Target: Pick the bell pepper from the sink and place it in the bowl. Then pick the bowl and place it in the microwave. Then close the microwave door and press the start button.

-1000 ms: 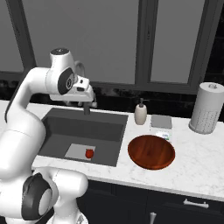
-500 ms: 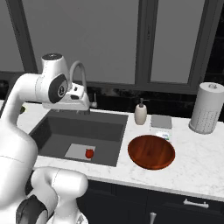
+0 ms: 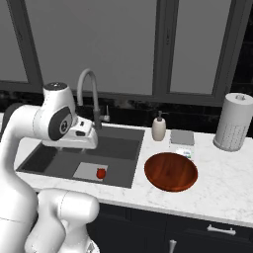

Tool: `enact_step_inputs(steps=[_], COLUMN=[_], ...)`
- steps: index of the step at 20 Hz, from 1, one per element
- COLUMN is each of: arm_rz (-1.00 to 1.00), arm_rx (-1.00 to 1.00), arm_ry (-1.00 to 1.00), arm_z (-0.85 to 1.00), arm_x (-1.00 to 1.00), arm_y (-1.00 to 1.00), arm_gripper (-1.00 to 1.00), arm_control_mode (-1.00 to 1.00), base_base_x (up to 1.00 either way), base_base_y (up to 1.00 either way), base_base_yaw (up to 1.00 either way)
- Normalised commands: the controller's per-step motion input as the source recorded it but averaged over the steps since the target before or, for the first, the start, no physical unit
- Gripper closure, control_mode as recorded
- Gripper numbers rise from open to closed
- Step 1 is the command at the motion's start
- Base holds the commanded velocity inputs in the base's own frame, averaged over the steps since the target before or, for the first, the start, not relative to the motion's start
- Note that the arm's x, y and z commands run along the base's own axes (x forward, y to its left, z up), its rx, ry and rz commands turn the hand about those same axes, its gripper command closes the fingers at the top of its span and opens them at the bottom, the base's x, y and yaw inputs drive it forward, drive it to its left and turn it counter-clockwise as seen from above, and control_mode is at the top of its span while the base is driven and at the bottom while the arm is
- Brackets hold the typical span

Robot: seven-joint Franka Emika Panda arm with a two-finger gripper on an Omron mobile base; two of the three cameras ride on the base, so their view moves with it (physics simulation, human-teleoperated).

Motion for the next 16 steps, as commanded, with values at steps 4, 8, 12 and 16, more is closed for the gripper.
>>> enact_step_inputs(steps=[4, 8, 12, 16], arm_rz=[0.00, 0.00, 0.00, 0.00], arm_rx=[0.00, 0.00, 0.00, 0.07], arm_ry=[0.18, 0.14, 0.07, 0.00], arm_z=[-0.65, -0.58, -0.44, -0.39], arm_x=[0.07, 0.38, 0.73, 0.71], arm_y=[0.00, 0.00, 0.00, 0.00], arm_gripper=[-1.00, -1.00, -1.00, -1.00], arm_control_mode=[-1.00, -1.00, -1.00, -1.00], base_base_x=[0.00, 0.00, 0.00, 0.00], base_base_y=[0.00, 0.00, 0.00, 0.00], base_base_yaw=[0.00, 0.00, 0.00, 0.00])
